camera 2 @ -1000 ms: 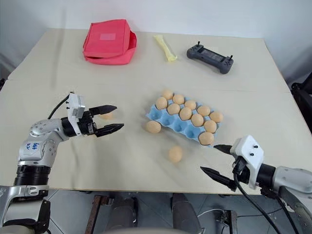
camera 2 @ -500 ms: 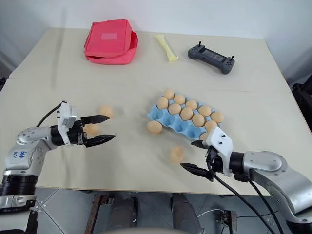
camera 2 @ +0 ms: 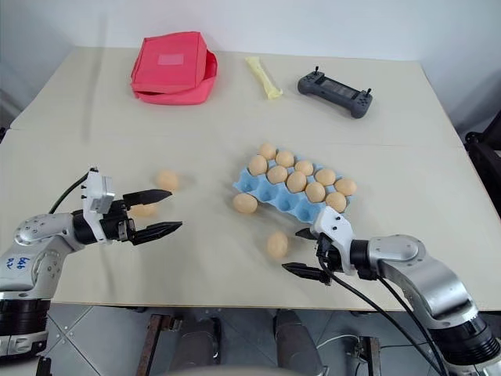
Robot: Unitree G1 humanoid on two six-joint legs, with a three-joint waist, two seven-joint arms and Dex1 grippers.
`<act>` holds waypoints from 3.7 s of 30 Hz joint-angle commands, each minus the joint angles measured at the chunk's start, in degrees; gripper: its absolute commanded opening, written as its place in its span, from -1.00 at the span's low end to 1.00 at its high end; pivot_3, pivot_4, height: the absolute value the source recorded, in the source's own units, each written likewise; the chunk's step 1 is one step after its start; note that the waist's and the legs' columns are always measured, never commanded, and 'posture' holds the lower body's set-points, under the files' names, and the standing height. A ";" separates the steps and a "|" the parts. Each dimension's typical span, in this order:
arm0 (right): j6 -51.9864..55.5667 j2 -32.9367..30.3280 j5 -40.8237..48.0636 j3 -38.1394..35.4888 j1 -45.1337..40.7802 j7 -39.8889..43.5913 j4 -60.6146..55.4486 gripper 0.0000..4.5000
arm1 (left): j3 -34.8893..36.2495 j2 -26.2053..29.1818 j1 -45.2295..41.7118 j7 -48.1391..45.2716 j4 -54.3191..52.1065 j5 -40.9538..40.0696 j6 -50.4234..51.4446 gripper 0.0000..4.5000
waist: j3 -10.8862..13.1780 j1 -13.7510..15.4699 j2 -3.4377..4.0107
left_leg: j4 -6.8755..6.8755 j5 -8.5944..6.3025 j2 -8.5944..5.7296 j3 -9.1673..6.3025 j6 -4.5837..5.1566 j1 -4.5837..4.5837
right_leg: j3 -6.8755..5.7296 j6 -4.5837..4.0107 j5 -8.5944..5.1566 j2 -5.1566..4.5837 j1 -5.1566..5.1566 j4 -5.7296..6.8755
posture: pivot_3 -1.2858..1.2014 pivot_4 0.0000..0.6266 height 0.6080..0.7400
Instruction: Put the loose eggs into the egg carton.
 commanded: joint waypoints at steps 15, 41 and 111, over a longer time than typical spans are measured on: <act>-1.87 7.61 -4.39 7.57 -9.47 3.45 6.25 1.00 | 2.53 0.82 2.56 1.93 -4.90 -2.10 0.33 0.99 | 0.00 0.02 0.00 | -0.03 0.00 0.00 0.00 -0.01 -0.01 | -0.01 0.01 0.00 0.00 -0.02 0.00 | 0.03 -0.52 1.00; 4.04 6.33 0.07 -8.15 -12.27 -2.51 0.31 0.02 | -0.21 -0.39 -3.72 2.14 0.89 -0.69 -1.48 1.00 | 0.00 0.09 0.00 | -0.07 -0.01 0.00 0.00 -0.01 -0.01 | -0.01 0.15 0.08 0.01 -0.04 -0.01 | 0.03 -0.52 1.00; -9.29 0.74 5.92 -11.95 -13.42 18.35 10.50 0.98 | -1.87 -7.53 8.07 36.49 -28.58 -2.07 17.34 1.00 | 0.01 -1.03 0.00 | 0.04 -0.03 -0.01 0.01 -0.03 -0.02 | 0.03 0.11 0.10 0.00 0.07 -0.19 | 0.03 -0.52 1.00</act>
